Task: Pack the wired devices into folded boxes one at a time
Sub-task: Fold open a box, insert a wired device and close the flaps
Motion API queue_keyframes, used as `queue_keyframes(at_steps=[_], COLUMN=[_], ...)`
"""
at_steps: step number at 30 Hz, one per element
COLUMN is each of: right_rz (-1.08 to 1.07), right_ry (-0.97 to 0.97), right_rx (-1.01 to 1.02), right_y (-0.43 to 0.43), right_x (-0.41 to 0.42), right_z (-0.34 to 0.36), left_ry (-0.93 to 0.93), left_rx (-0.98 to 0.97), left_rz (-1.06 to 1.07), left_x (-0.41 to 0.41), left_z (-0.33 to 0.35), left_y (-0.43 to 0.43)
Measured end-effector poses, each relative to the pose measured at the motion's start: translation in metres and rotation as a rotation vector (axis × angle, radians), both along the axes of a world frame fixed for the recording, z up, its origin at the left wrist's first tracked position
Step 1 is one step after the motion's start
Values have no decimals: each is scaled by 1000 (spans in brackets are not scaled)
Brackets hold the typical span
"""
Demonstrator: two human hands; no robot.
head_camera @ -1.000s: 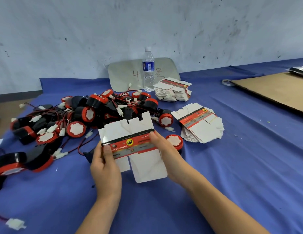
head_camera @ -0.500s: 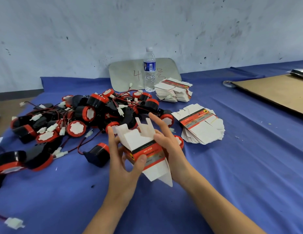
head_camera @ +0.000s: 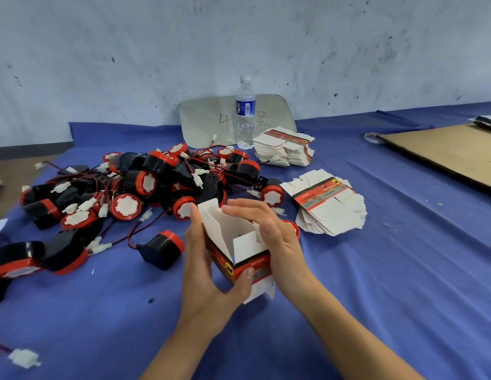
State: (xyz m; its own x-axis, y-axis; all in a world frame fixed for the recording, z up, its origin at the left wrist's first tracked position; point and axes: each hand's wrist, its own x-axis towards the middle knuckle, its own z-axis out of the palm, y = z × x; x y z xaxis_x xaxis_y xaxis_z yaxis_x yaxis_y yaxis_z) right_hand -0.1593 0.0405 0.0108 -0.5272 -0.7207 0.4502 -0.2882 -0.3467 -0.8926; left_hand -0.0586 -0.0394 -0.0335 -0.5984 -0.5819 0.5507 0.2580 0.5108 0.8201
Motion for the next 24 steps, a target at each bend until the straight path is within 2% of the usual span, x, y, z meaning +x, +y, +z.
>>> queue_keyframes(at_steps=[11,18,24], right_rz=[138,390,357], right_ry=[-38,-141,-159], right_rx=[88,80,106], right_y=[4,9,7], right_x=[1,-5,-7], right_z=[6,8,7], left_ry=[-7,-47,-57], left_rx=[-45,-53,-76], left_rz=[33,71,81], left_x=[-1,-2,-1], left_z=[3,2,-1], left_y=[2,2,-1])
